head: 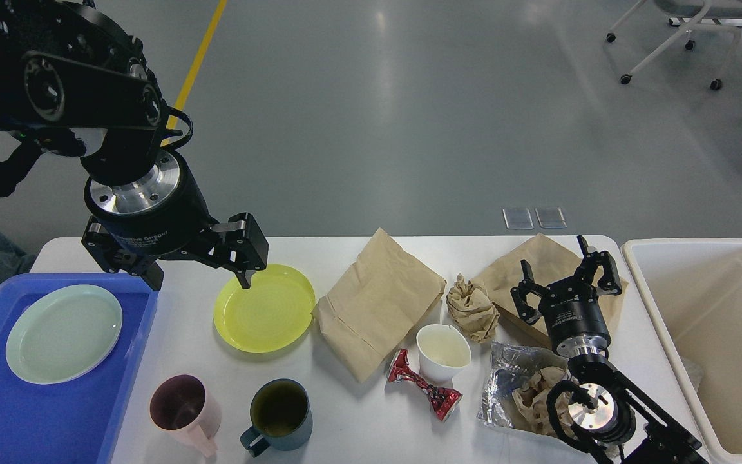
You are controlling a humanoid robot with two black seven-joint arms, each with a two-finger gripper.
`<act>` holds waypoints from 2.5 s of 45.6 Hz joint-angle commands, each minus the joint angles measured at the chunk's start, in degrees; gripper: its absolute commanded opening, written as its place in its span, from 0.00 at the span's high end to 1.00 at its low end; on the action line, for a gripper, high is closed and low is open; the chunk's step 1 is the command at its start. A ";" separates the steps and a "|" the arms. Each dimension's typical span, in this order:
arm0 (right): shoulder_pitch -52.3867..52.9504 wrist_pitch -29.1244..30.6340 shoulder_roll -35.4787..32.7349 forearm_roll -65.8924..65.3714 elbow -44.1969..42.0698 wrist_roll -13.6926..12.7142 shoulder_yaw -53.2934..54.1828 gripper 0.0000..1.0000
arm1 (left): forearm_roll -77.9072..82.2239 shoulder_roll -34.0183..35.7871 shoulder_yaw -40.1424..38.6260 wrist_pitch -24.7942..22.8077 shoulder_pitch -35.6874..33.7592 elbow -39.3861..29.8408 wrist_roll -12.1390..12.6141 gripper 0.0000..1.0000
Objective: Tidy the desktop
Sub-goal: 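Raise the left gripper and move it toward the pink cup, then lower the left gripper onto the pink cup and grasp it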
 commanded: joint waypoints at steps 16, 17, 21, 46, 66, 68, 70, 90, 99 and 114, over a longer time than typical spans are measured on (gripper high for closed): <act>-0.07 0.07 0.00 0.00 0.00 0.00 0.00 0.00 | 0.43 -1.14 -0.36 7.59 18.15 3.59 1.04 0.02; -0.07 -0.02 0.00 0.00 0.00 0.00 0.00 0.00 | 0.43 -0.96 -0.27 8.20 18.94 3.86 1.13 0.02; -0.07 -0.02 0.00 0.00 0.00 0.00 0.00 0.00 | 0.52 1.58 -0.18 11.72 24.38 5.09 2.01 0.02; -0.07 0.07 0.00 0.00 0.00 0.00 0.00 0.00 | 3.95 2.64 -5.81 24.39 37.93 10.37 2.36 0.02; -0.07 0.07 0.00 0.00 0.00 0.00 0.00 0.00 | 10.71 12.92 -4.13 27.63 46.89 10.54 1.57 0.05; -0.07 -0.02 0.00 0.00 0.09 0.00 0.00 0.00 | 11.24 13.19 -4.58 28.51 48.30 10.80 1.57 0.07; -0.07 -0.02 0.00 0.00 0.00 0.00 0.00 0.00 | 11.24 13.28 -4.84 29.30 49.79 11.24 1.57 0.07; -0.07 0.07 0.00 0.00 0.09 0.00 0.00 0.00 | 12.47 16.00 -5.90 32.56 58.14 17.30 2.10 0.36; -0.07 0.07 0.00 0.00 0.09 0.00 0.00 0.00 | 12.56 15.12 -7.48 32.56 62.37 20.21 2.28 0.55; -0.07 0.07 0.00 0.00 0.09 0.00 0.00 0.00 | 12.39 15.83 -7.92 31.77 62.37 20.21 2.28 1.00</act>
